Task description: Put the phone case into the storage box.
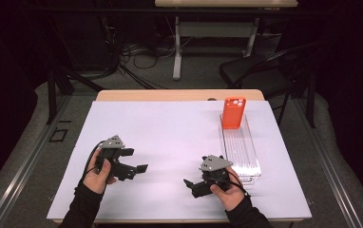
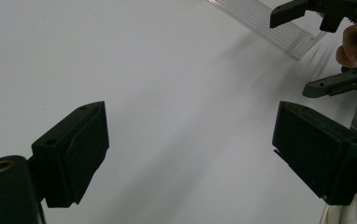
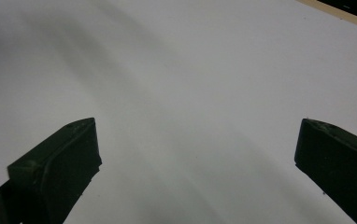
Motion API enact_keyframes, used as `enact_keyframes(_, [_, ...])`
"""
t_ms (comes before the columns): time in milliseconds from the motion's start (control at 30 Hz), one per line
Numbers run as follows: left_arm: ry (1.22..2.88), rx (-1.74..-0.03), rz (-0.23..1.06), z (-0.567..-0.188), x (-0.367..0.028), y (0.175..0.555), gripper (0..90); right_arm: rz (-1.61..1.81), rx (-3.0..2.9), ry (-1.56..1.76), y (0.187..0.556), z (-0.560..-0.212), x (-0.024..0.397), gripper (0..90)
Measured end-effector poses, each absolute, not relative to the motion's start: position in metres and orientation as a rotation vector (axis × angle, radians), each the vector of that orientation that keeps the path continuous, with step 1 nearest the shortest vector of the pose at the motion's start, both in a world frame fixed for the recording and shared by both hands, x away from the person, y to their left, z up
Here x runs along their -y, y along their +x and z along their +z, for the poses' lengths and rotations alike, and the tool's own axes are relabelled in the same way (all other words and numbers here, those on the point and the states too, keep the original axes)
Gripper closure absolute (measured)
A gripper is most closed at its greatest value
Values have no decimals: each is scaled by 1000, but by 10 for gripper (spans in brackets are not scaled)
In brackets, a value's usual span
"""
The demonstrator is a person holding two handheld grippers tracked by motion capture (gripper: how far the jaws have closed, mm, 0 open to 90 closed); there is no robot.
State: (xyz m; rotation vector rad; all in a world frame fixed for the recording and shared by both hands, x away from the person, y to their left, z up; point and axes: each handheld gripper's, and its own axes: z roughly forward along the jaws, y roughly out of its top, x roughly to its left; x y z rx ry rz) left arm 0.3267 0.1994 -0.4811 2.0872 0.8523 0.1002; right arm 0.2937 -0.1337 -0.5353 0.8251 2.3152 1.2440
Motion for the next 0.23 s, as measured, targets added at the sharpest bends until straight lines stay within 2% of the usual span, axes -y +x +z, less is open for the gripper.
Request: enact_keyframes(233, [2081,-853,109,-479,-202,327,112,1248,-2310,827,294,-535,134,0])
